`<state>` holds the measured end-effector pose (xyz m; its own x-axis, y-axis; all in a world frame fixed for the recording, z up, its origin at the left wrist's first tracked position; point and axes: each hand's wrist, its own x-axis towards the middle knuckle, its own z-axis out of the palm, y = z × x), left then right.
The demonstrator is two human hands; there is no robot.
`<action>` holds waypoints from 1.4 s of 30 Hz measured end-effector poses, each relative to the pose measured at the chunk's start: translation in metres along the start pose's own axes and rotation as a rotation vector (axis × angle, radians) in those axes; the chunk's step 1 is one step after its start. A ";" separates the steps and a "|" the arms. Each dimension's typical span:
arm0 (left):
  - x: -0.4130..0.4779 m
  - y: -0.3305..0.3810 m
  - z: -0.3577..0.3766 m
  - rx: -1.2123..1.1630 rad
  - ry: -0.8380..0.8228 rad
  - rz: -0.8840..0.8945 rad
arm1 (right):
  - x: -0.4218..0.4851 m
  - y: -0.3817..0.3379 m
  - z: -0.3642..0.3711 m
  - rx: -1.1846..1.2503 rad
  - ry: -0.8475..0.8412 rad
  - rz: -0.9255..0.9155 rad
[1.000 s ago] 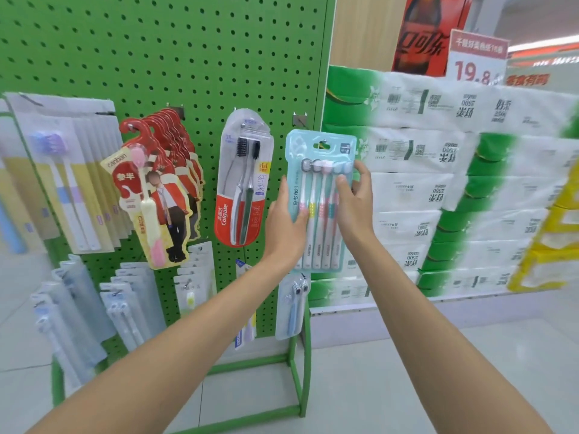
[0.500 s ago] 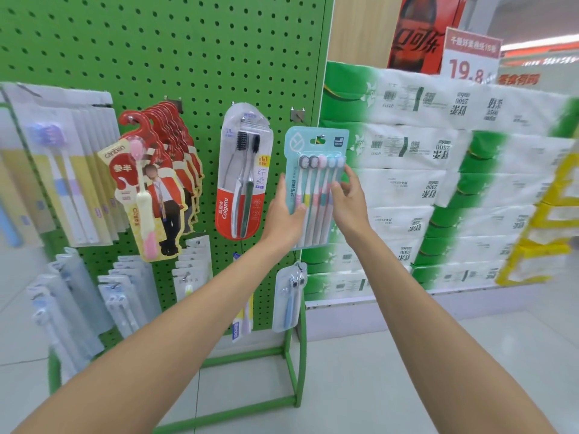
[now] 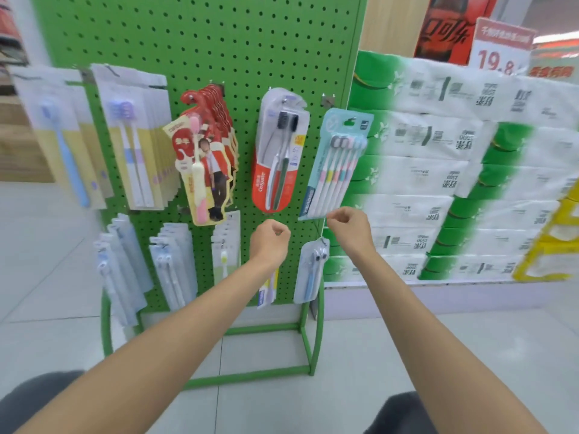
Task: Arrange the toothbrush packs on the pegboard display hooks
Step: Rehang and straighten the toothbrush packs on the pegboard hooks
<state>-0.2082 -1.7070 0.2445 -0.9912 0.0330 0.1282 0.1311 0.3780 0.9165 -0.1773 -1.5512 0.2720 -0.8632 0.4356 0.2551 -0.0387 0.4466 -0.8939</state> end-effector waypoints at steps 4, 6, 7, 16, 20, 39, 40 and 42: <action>-0.005 -0.044 -0.035 0.119 -0.007 -0.066 | -0.031 0.003 0.049 -0.107 -0.212 -0.041; -0.005 -0.070 -0.055 0.212 0.005 -0.068 | -0.042 0.006 0.076 -0.130 -0.287 -0.042; -0.006 -0.083 -0.067 0.251 0.019 -0.086 | -0.047 0.009 0.091 -0.147 -0.325 -0.050; -0.016 -0.182 -0.177 0.637 0.157 -0.283 | -0.082 0.006 0.235 -0.319 -0.726 -0.218; -0.015 -0.209 -0.220 0.750 0.213 -0.371 | -0.090 -0.003 0.292 -0.344 -0.815 -0.235; 0.020 -0.257 -0.259 0.097 0.120 -0.285 | -0.107 -0.041 0.402 0.078 -0.518 -0.126; 0.019 -0.257 -0.259 0.088 0.125 -0.286 | -0.109 -0.041 0.402 0.085 -0.503 -0.130; 0.020 -0.256 -0.260 0.077 0.167 -0.299 | -0.111 -0.041 0.401 0.113 -0.493 -0.128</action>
<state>-0.2571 -2.0434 0.1107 -0.9682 -0.2388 -0.0753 -0.1723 0.4170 0.8924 -0.2816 -1.9315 0.1328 -0.9814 -0.0491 0.1854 -0.1902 0.3735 -0.9079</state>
